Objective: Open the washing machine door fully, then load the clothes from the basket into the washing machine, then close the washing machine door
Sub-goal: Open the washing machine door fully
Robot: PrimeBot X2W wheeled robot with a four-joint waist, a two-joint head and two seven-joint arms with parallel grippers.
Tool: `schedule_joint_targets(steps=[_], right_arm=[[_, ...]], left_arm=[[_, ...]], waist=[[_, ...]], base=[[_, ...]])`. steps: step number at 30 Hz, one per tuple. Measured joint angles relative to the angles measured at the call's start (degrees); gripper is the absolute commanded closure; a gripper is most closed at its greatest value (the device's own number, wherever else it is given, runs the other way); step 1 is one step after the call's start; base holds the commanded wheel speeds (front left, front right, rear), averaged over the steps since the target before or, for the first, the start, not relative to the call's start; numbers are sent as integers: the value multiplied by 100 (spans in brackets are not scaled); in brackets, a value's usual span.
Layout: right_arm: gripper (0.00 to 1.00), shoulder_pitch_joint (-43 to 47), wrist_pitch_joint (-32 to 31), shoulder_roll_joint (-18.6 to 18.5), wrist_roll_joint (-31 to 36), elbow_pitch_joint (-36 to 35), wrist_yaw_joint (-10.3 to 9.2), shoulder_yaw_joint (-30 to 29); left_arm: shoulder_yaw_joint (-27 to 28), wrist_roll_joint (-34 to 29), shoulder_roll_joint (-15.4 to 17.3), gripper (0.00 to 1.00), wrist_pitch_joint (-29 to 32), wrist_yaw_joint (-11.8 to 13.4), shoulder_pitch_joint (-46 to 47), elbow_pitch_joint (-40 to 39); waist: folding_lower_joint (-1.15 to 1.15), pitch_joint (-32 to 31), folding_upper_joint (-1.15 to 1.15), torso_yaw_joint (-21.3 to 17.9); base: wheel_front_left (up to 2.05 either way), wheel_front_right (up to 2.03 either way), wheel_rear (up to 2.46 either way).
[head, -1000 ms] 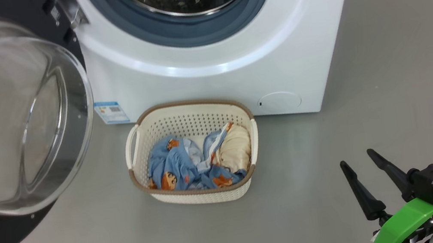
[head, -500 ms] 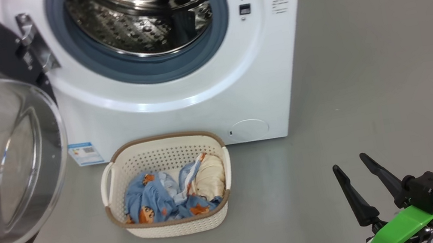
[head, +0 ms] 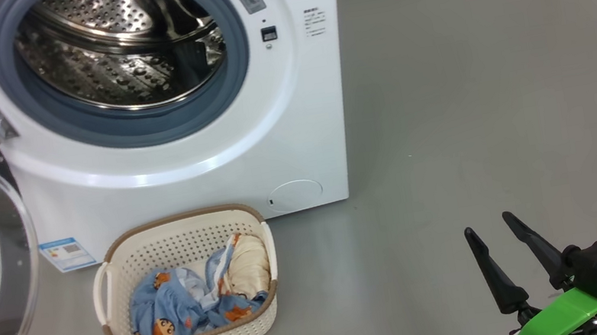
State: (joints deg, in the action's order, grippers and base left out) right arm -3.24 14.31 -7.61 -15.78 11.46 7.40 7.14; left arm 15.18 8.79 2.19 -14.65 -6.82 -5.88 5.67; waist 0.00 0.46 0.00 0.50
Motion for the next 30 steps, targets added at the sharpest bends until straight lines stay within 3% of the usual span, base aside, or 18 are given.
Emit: schedule_joint_targets(steps=[12, 30], right_arm=[[0, 202, 0, 34, 175, -229, 0, -112], [0, 374, 0, 74, 359, -434, 0, -293]], left_arm=[[-230, 64, -1, 0, 0, 112, -502, -296], [-715, 192, 8, 0, 1, 261, -1159, -725]], waist=[[0, 28, 0, -369], [0, -179, 0, -194]], base=[[0, 0, 0], [0, 0, 0]])
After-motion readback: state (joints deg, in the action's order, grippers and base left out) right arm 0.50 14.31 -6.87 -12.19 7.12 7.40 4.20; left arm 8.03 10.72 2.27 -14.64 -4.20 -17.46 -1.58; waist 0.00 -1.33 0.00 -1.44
